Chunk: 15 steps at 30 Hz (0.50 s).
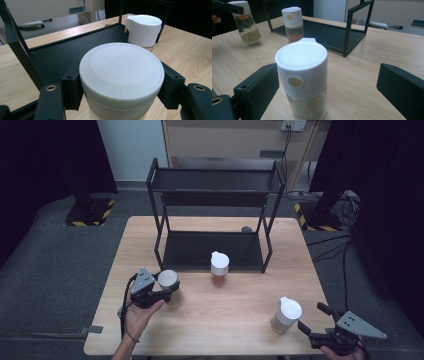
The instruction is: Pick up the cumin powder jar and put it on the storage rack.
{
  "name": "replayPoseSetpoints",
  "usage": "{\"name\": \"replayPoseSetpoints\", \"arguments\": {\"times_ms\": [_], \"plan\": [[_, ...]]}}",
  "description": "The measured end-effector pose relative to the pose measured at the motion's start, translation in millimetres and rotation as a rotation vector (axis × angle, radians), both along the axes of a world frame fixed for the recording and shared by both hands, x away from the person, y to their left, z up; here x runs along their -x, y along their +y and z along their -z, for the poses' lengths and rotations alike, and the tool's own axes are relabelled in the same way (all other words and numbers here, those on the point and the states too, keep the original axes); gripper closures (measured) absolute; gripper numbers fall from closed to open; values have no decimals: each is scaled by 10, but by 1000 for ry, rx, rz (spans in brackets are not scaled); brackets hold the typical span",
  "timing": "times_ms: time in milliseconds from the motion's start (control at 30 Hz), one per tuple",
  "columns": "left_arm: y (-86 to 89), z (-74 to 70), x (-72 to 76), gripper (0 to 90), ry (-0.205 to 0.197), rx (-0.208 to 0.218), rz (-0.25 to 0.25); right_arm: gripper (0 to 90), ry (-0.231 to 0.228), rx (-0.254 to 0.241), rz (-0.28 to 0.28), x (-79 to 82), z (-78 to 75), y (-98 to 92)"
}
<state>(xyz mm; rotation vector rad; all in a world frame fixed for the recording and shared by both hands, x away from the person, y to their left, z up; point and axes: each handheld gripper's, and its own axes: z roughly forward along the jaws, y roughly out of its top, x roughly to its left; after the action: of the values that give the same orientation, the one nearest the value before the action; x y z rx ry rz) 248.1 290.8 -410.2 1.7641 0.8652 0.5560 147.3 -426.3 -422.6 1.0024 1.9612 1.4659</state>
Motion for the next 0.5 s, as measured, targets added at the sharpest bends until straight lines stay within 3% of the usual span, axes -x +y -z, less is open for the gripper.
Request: {"name": "replayPoseSetpoints", "arguments": {"times_ms": [500], "plan": [[-32,-205,-151,328,-6,-5,-16,46,-2,-2,-3,1,2,-8]]}}
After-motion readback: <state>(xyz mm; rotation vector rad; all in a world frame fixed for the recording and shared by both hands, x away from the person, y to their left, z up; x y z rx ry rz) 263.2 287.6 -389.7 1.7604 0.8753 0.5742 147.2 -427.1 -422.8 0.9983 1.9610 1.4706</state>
